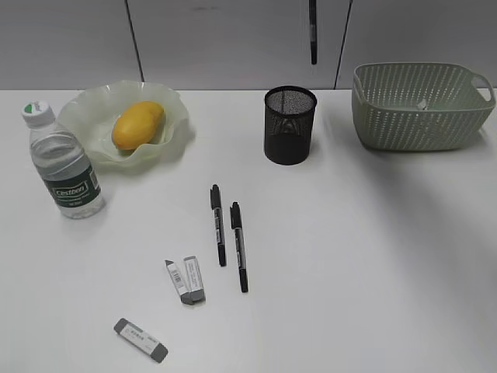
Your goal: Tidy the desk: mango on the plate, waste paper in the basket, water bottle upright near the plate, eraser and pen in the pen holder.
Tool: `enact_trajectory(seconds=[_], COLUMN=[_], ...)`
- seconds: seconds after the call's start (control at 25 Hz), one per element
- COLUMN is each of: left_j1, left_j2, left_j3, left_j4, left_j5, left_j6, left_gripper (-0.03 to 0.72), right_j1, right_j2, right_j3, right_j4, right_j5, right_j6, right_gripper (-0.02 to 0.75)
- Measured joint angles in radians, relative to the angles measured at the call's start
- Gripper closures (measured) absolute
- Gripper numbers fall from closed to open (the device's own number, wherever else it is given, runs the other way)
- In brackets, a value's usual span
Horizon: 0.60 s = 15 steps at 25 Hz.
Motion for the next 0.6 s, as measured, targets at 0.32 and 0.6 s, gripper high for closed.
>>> enact_trajectory(seconds=[0.32,0.6], left_j1=[0.0,0.0], left_j2=[0.0,0.0], left_j3=[0.0,0.0], left_j4=[0.004,0.004], left_j5=[0.0,0.0], left_j6=[0.0,0.0], left_gripper=[0.347,0.354], right_j1=[-0.016,-0.013], right_j2=[0.082,0.094], right_j3=[0.053,0.146], right_j4=[-0.009,-0.007], right_j5=[-0.197,-0.214], right_j6=[0.01,0.01], right_gripper=[0.547,0.42])
